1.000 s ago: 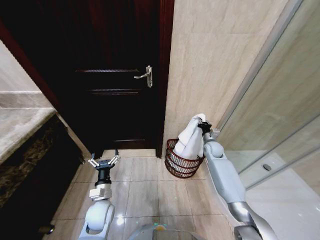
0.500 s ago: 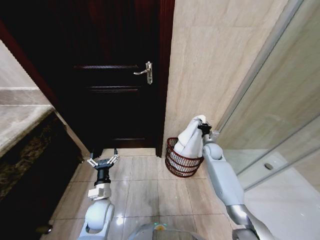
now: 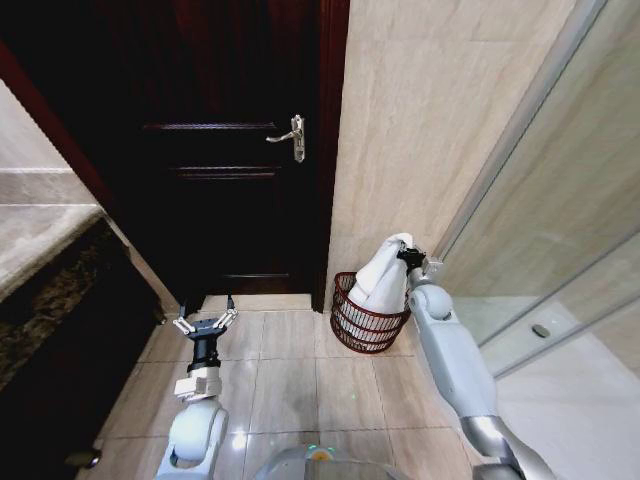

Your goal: Discard the used towel into the hamper.

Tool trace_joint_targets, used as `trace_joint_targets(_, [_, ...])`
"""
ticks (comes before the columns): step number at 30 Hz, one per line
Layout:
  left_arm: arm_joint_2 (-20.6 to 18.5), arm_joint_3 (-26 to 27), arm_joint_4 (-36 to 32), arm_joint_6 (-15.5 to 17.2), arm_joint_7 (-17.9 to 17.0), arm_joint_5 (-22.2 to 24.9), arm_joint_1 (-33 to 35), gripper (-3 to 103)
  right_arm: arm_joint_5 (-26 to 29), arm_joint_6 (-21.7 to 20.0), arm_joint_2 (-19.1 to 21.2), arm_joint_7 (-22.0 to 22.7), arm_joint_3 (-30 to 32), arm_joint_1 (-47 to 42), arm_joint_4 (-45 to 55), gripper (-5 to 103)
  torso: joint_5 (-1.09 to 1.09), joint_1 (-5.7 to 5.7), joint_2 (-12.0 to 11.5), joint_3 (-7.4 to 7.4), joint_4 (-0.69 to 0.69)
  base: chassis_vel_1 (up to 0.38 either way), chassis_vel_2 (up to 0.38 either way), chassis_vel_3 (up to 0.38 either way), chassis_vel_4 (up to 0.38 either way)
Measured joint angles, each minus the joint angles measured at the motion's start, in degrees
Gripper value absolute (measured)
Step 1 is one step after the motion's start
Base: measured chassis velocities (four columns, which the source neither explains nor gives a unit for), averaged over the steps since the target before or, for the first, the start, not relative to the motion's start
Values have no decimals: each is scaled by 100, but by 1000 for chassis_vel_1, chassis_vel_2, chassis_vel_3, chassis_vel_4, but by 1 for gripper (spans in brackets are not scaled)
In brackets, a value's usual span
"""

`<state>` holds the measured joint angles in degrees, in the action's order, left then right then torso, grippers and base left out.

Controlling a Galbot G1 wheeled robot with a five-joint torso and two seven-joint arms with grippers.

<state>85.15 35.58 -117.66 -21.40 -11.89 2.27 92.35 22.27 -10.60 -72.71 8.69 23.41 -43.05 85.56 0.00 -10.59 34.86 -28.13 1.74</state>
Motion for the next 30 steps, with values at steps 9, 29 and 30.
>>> trace_joint_targets(9, [44, 14, -27, -43, -6, -31, 58, 100, 182, -433, 119, -83, 108, -128, 200, 4, -1, 81, -215, 135, 0, 0, 0, 0, 0])
trace_joint_targets(29, [83, 39, -68, -58, -33, -41, 127, 100, 98, -578, 163, -410, 222, -217, 125, 4, 0, 265, -700, 436, 0, 0, 0, 0, 0])
trace_joint_targets(30, [80, 39, -69, -60, -34, -40, 128, 100, 89, -532, 150, -432, 222, -210, 110, 4, -1, 276, -728, 453, 0, 0, 0, 0, 0])
